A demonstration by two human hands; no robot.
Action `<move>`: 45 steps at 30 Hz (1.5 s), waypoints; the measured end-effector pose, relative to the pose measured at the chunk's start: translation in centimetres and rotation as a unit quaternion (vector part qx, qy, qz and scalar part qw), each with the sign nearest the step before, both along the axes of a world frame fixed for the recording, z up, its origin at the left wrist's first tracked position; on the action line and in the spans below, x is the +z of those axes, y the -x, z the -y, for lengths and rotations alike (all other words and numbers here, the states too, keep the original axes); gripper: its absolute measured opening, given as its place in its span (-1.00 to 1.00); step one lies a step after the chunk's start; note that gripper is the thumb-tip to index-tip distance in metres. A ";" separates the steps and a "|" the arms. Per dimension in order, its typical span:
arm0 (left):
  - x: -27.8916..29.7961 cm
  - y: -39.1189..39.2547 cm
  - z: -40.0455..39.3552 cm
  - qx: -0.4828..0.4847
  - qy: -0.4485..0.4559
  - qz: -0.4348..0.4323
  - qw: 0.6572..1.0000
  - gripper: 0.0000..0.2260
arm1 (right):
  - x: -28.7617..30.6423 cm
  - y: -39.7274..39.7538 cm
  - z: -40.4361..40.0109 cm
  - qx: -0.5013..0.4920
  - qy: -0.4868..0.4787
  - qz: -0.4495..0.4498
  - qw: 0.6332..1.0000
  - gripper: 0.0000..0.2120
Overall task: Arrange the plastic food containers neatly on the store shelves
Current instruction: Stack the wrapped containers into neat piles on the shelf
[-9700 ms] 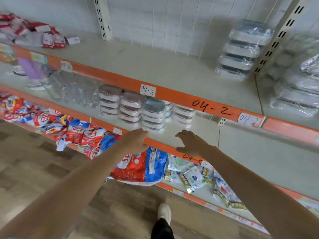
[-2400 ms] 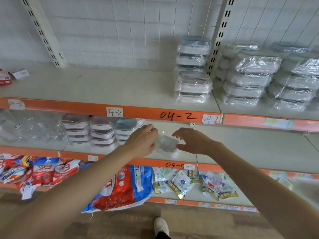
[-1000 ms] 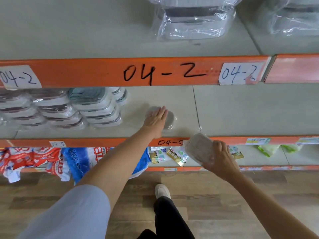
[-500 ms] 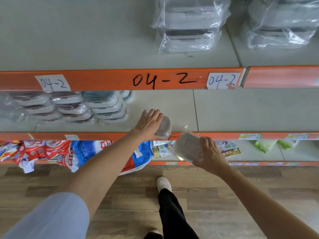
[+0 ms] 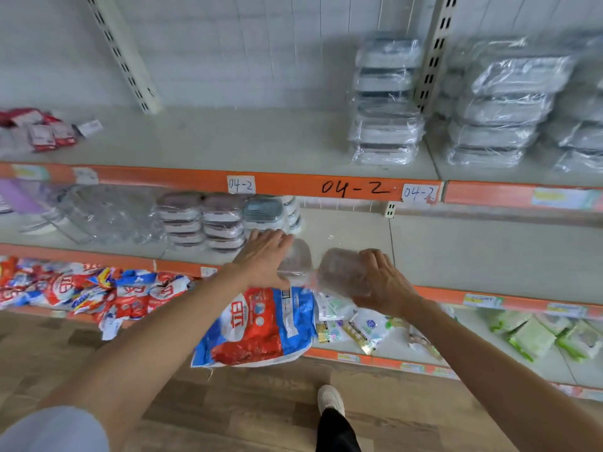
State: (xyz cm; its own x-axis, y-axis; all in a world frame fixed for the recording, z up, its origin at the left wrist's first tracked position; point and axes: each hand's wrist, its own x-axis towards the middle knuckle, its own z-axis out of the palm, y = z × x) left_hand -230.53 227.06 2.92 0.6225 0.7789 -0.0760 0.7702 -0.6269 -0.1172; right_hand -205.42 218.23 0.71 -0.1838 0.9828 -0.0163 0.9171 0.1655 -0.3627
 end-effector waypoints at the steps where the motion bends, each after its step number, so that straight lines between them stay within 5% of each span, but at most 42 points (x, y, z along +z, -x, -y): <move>1: 1.2 0.2 0.0 0.005 -0.014 0.009 1.000 -0.17 | 1.2 0.1 0.0 0.004 -0.015 -0.002 1.000 -0.21; 10: 11.3 -0.6 -2.6 0.031 -0.112 0.107 0.987 -0.13 | 11.4 -2.1 -2.8 -0.003 -0.129 -0.030 0.991 -0.25; 18: 18.4 -3.3 -9.6 0.043 -0.103 0.202 0.973 -0.21 | 19.7 -7.2 -12.5 -0.056 -0.180 -0.055 0.980 -0.15; 22: 20.5 -4.5 -12.7 0.077 -0.029 0.252 0.964 -0.32 | 23.2 -9.8 -18.1 -0.103 -0.094 -0.001 0.990 -0.10; 29: 21.1 -6.5 -15.6 0.055 -0.006 0.317 0.947 -0.30 | 24.0 -10.8 -23.8 -0.022 0.050 0.098 0.994 -0.26; 32: 22.7 -7.9 -17.2 0.029 0.001 0.336 0.941 -0.36 | 24.0 -11.2 -24.9 -0.009 0.074 0.111 0.991 -0.18; 36: 24.2 -12.4 -19.1 -0.035 0.003 0.337 0.941 -0.37 | 25.3 -13.1 -24.0 -0.028 0.101 0.027 0.994 -0.03; 40: 24.1 -17.7 -20.4 -0.088 0.012 0.293 0.952 -0.35 | 27.2 -14.6 -22.5 -0.053 0.062 -0.037 0.996 -0.19; 45: 23.0 -21.5 -21.5 -0.114 0.076 0.237 0.962 -0.24 | 27.9 -14.8 -21.9 -0.071 -0.003 -0.006 0.997 -0.43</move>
State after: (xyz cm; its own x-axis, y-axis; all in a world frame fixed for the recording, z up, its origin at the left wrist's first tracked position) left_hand -209.02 248.57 25.90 0.7685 0.6202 0.1572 0.5546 -0.7682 0.3197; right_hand -190.64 240.18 28.62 -0.0419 0.9991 -0.0088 0.9272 0.0356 -0.3729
